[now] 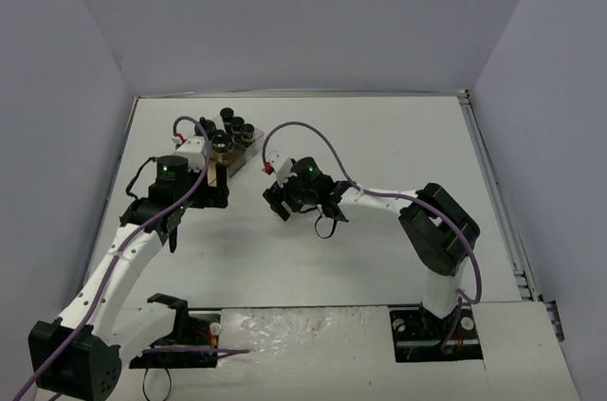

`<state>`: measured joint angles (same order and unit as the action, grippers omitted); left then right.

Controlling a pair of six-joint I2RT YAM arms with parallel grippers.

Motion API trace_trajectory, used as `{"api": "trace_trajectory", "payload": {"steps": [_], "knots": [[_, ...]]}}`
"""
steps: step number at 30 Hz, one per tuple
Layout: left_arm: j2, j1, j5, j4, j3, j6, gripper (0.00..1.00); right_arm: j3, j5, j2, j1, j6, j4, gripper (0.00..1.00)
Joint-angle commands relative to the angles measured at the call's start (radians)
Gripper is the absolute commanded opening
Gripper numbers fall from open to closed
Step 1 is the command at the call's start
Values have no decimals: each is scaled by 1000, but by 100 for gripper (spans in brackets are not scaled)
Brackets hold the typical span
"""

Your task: Organize the condiment bottles

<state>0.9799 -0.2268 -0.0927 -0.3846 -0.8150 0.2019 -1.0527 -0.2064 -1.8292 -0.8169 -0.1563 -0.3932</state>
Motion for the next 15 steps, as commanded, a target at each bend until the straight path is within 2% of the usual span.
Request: {"api": "trace_trajectory", "payload": {"steps": [1,3,4,10,15], "knots": [[-12,6,-62,91,-43,19,97,17,17,121,-11,8,4,83],[3,3,-92,93,-51,44,97,35,50,213,-14,-4,37,96],[9,1,-97,93,-57,69,97,44,62,247,-13,-7,50,100],[51,-68,-75,111,-120,137,97,125,241,528,-6,-19,194,100],[194,-233,50,139,-224,201,97,228,514,791,0,70,254,100]]}}
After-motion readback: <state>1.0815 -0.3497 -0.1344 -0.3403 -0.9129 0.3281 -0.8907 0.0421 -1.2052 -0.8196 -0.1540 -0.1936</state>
